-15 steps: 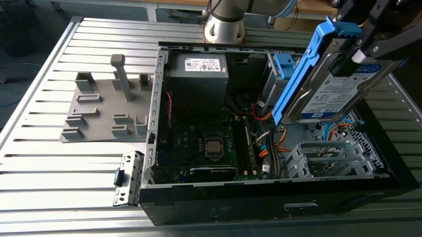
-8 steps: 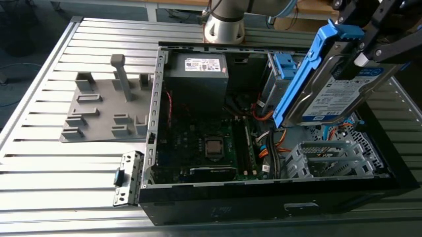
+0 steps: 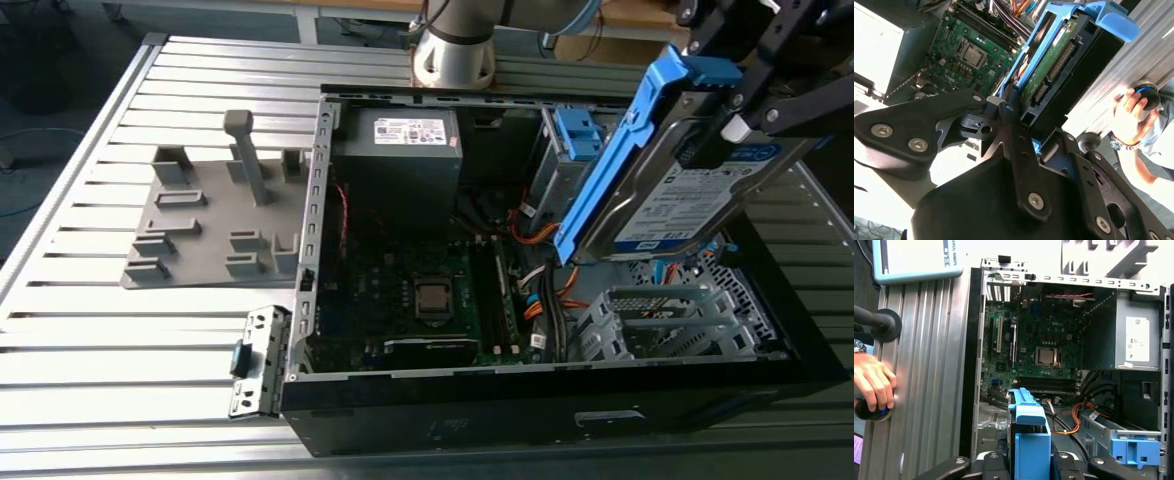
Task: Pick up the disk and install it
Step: 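Pick up the disk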
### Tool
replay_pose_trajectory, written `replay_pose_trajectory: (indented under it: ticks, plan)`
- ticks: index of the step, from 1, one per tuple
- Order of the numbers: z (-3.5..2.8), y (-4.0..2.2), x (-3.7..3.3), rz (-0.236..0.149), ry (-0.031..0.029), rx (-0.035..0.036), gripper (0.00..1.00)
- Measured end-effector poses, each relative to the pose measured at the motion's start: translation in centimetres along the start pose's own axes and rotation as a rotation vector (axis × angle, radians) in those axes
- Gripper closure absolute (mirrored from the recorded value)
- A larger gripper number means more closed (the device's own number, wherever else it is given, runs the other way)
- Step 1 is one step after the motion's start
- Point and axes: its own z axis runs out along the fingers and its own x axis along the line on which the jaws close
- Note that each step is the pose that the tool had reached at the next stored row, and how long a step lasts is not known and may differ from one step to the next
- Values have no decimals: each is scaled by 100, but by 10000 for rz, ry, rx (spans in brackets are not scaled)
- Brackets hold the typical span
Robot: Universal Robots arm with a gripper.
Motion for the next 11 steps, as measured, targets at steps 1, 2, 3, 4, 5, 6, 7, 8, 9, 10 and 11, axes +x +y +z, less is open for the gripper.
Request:
replay_pose_trajectory:
  ticks: [1,2,3,4,5,6,7,8,9,10,11]
  plan:
    - [2,0,3,0,2,0,64]
    - [3,0,6,1,4,0,64]
    - [4,0,10,1,7,0,64]
    - [5,-1,13,0,10,0,64]
    - [6,-1,14,1,12,-1,64]
    - [6,-1,14,1,12,-1,64]
    - [6,-1,14,1,13,-1,64]
    - [7,-1,15,1,12,-1,64]
    - [7,-1,15,1,12,-1,64]
    - [7,-1,15,1,12,-1,64]
    - [7,-1,15,0,12,-1,64]
